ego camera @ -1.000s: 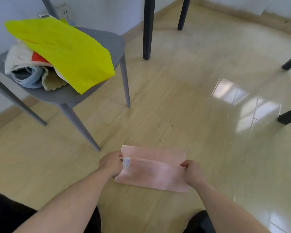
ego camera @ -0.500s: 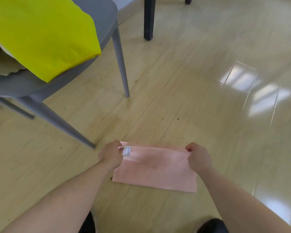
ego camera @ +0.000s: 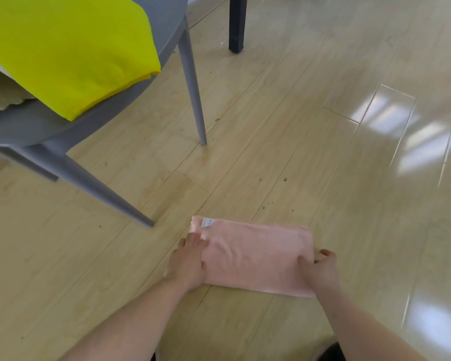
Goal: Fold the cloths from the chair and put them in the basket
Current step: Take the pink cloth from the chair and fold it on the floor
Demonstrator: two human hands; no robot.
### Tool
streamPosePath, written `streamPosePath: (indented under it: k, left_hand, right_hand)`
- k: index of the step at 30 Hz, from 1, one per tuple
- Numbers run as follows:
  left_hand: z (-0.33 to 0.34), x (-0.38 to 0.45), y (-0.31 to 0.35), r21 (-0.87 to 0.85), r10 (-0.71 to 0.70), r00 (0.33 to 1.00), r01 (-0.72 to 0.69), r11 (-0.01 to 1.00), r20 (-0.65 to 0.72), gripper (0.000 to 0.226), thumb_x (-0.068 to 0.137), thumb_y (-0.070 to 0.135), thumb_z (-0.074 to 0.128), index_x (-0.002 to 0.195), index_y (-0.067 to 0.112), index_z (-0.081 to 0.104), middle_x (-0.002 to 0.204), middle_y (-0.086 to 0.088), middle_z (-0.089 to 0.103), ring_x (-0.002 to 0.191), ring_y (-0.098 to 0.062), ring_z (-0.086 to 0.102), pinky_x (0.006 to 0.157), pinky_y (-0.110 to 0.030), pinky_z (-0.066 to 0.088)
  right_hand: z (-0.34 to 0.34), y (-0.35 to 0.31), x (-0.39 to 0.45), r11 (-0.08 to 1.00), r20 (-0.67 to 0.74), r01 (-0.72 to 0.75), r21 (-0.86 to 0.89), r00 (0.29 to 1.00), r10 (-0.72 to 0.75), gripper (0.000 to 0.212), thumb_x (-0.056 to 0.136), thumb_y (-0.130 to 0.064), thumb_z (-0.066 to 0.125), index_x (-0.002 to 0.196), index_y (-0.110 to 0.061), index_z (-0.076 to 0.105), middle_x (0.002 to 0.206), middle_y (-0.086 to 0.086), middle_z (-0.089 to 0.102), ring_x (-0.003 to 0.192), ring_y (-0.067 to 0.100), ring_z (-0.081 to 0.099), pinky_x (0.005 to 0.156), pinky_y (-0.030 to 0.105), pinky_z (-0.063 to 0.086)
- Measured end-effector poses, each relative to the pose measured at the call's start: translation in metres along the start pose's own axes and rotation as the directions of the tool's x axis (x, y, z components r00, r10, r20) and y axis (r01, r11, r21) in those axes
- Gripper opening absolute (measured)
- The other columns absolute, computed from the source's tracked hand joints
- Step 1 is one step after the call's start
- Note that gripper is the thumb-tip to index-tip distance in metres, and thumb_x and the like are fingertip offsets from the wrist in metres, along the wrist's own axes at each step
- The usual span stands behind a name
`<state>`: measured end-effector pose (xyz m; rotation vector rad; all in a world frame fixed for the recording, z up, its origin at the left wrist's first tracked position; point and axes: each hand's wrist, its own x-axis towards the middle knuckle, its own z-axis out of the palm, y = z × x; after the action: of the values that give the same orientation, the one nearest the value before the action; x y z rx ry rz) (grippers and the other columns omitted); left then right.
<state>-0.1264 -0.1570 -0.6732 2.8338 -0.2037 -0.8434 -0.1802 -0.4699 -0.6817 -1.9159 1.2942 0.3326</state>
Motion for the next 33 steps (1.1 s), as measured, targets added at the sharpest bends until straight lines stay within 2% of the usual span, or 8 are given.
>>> streamPosePath:
  k: [6,10,13,17,22,26,30,33]
  left_hand:
    - [-0.001,-0.004,0.003,-0.072,-0.017,0.995,0.024,0.997,0.098,0.064,0.091,0.025,0.052,0.152,0.035,0.035,0.159,0.005,0.024,0.132,-0.024,0.038,0.100,-0.038,0.047]
    - [-0.008,-0.009,0.003,-0.181,0.093,0.970,-0.052,0.982,0.224,0.054,0.086,0.025,0.043,0.137,0.035,0.056,0.149,0.012,0.041,0.128,-0.022,0.050,0.102,-0.041,0.048]
    - [-0.011,-0.015,0.007,-0.255,0.112,0.978,-0.065,0.965,0.176,0.048,0.085,0.023,0.042,0.125,0.034,0.065,0.139,0.009,0.055,0.118,-0.020,0.059,0.095,-0.041,0.053]
    - [-0.014,-0.021,0.007,-0.283,0.011,0.998,0.006,0.959,0.060,0.037,0.089,0.019,0.047,0.119,0.028,0.067,0.129,0.005,0.055,0.107,-0.021,0.062,0.087,-0.036,0.052]
    - [-0.012,-0.025,-0.001,-0.431,-0.085,0.996,0.088,0.898,0.026,0.028,0.090,0.013,0.052,0.108,0.029,0.066,0.122,0.007,0.053,0.097,-0.020,0.062,0.085,-0.038,0.054]
    - [-0.013,-0.022,-0.010,-0.530,-0.174,0.985,0.147,0.835,0.000,0.029,0.090,0.008,0.051,0.110,0.022,0.065,0.120,0.002,0.056,0.097,-0.021,0.060,0.079,-0.033,0.051]
    - [-0.014,-0.018,-0.021,-0.583,-0.244,0.970,0.199,0.787,0.003,0.036,0.086,0.003,0.050,0.108,0.028,0.065,0.126,0.003,0.057,0.104,-0.020,0.060,0.084,-0.036,0.056]
    - [-0.013,-0.015,-0.027,-0.609,-0.285,0.958,0.235,0.758,0.015,0.034,0.088,0.004,0.049,0.107,0.028,0.064,0.127,-0.001,0.057,0.100,-0.022,0.061,0.081,-0.034,0.056]
  right_hand:
    - [-0.016,-0.008,-0.001,0.994,0.111,-0.048,0.097,0.993,0.037,0.033,0.088,-0.022,0.069,0.115,-0.004,0.069,0.109,0.014,0.070,0.096,0.031,0.061,0.081,0.036,0.046]
    - [-0.031,-0.026,-0.017,0.993,0.144,0.115,0.032,0.982,-0.119,0.012,0.085,-0.018,0.064,0.085,-0.006,0.064,0.079,0.007,0.065,0.070,0.024,0.055,0.063,0.034,0.042]
    - [-0.034,-0.043,-0.035,0.954,0.197,0.281,-0.102,0.946,-0.257,0.014,0.084,-0.022,0.064,0.074,-0.013,0.059,0.069,-0.001,0.061,0.067,0.022,0.056,0.063,0.034,0.040]
    - [-0.029,-0.067,-0.063,0.858,0.257,0.464,-0.221,0.876,-0.407,0.018,0.087,-0.030,0.061,0.071,-0.023,0.055,0.066,-0.005,0.065,0.065,0.016,0.062,0.056,0.029,0.041]
    - [0.002,-0.087,-0.096,0.861,0.398,0.500,-0.097,0.812,-0.427,0.004,0.083,-0.028,0.063,0.085,-0.026,0.060,0.059,-0.003,0.068,0.054,0.016,0.067,0.057,0.034,0.056]
    - [0.034,-0.089,-0.125,0.882,0.477,0.470,0.030,0.769,-0.425,0.009,0.093,-0.025,0.063,0.097,-0.019,0.058,0.066,-0.001,0.064,0.047,0.008,0.060,0.046,0.021,0.047]
    - [0.071,-0.080,-0.131,0.864,0.543,0.503,-0.007,0.728,-0.419,0.012,0.099,-0.036,0.061,0.098,-0.024,0.059,0.070,-0.005,0.067,0.060,0.008,0.066,0.059,0.027,0.054]
    - [0.090,-0.068,-0.130,0.883,0.621,0.470,-0.017,0.697,-0.359,0.015,0.099,-0.036,0.059,0.113,-0.029,0.059,0.079,-0.001,0.073,0.065,0.013,0.073,0.065,0.033,0.062]
